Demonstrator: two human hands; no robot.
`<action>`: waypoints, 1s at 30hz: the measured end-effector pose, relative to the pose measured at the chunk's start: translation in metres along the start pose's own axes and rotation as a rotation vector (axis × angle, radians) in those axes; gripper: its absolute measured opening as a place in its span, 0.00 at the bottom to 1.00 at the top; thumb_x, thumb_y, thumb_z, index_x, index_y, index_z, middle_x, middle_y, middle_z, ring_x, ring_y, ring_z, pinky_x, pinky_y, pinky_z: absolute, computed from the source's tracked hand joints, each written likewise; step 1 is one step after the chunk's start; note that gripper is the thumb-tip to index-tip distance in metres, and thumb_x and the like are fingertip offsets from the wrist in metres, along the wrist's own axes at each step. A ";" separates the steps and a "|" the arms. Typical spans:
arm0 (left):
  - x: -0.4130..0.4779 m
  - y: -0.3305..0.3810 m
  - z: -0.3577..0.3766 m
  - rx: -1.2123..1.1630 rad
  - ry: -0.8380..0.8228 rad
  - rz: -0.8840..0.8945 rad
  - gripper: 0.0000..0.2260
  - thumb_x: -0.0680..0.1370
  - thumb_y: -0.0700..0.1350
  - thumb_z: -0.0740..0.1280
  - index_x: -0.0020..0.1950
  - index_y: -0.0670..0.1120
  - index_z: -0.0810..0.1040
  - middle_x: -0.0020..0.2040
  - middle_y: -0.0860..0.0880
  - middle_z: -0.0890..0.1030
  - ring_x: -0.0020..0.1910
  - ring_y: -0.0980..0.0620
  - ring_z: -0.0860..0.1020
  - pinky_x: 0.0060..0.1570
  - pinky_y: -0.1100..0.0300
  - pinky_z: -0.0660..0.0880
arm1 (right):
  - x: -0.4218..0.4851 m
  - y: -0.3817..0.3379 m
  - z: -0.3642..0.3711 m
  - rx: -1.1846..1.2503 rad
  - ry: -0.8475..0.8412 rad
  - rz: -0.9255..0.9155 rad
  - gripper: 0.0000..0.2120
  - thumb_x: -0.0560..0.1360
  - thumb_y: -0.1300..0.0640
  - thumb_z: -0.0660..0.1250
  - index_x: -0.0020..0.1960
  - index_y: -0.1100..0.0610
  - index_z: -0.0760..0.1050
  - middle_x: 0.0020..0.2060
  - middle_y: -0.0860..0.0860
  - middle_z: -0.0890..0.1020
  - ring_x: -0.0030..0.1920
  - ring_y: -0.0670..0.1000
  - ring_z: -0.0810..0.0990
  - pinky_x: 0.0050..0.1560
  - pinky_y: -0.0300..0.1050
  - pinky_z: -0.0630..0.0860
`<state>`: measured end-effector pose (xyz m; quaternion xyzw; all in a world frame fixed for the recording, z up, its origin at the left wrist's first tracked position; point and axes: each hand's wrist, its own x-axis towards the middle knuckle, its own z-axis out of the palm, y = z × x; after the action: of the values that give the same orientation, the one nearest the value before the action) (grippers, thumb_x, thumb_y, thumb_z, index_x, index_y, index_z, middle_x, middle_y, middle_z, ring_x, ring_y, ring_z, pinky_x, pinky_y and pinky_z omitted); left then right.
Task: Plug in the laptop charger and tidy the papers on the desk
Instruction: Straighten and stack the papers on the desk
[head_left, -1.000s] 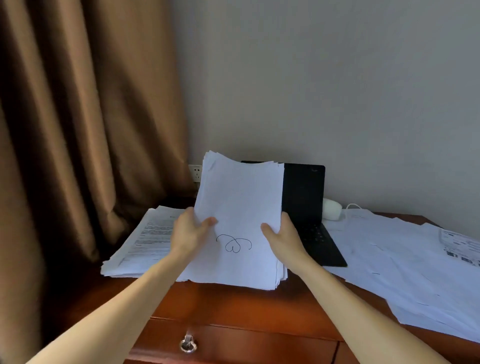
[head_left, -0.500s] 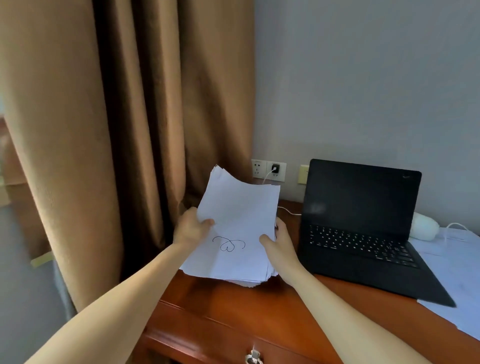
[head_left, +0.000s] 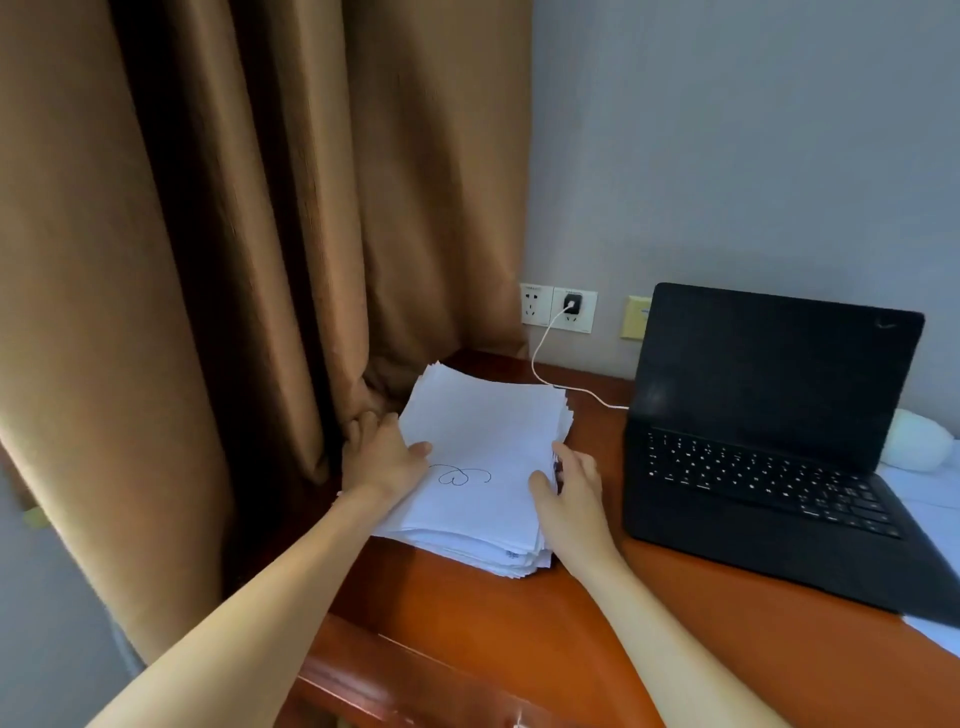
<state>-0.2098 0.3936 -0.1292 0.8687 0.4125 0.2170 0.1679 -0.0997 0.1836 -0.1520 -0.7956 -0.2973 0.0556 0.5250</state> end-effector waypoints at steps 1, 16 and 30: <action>-0.001 0.002 0.000 0.060 0.039 0.040 0.22 0.81 0.55 0.67 0.71 0.45 0.72 0.71 0.42 0.69 0.72 0.40 0.64 0.70 0.47 0.66 | 0.001 0.000 0.001 0.008 0.003 0.009 0.26 0.81 0.53 0.62 0.78 0.53 0.63 0.67 0.44 0.65 0.69 0.47 0.65 0.72 0.49 0.69; -0.091 0.075 -0.014 0.171 0.007 0.718 0.15 0.82 0.42 0.63 0.67 0.50 0.80 0.66 0.50 0.80 0.64 0.47 0.75 0.63 0.55 0.70 | -0.087 0.014 -0.074 -0.245 -0.171 -0.225 0.21 0.84 0.50 0.58 0.77 0.50 0.66 0.72 0.41 0.67 0.70 0.40 0.67 0.73 0.41 0.66; -0.229 0.236 0.068 -0.104 -0.157 1.117 0.15 0.85 0.48 0.62 0.71 0.52 0.77 0.68 0.53 0.78 0.70 0.50 0.73 0.71 0.53 0.67 | -0.187 0.092 -0.317 -0.870 0.028 -0.213 0.19 0.81 0.54 0.59 0.71 0.52 0.72 0.68 0.46 0.74 0.69 0.49 0.70 0.75 0.46 0.61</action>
<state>-0.1525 0.0627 -0.1299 0.9592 -0.1345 0.2276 0.1005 -0.0876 -0.1956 -0.1333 -0.9080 -0.3660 -0.1398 0.1484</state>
